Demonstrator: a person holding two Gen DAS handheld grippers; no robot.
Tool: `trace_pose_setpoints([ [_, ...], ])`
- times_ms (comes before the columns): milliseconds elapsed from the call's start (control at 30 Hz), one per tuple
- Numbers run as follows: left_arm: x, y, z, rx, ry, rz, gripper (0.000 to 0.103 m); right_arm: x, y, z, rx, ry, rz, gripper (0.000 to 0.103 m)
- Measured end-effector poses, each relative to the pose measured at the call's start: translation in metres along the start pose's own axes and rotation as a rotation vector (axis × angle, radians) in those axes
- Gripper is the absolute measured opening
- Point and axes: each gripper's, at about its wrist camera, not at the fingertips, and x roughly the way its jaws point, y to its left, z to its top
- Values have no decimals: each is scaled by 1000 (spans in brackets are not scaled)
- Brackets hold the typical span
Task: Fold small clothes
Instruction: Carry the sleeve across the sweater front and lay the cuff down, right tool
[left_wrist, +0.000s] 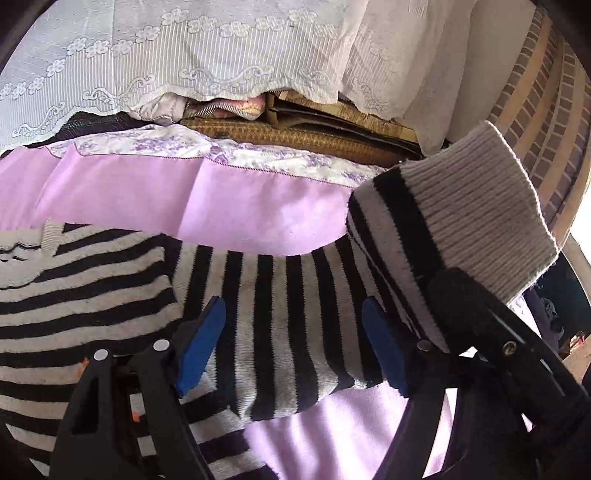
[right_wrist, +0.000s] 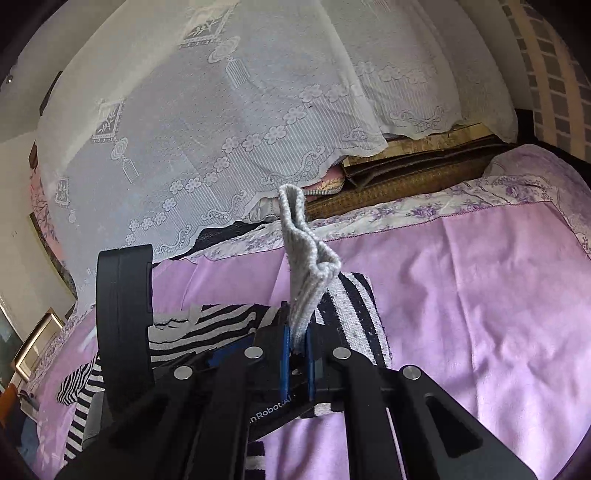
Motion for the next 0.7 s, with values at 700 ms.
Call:
trace_pose_setpoints([
  [700, -156, 222, -22, -128, -121, 392, 73, 83, 254, -38, -244, 162, 235, 10],
])
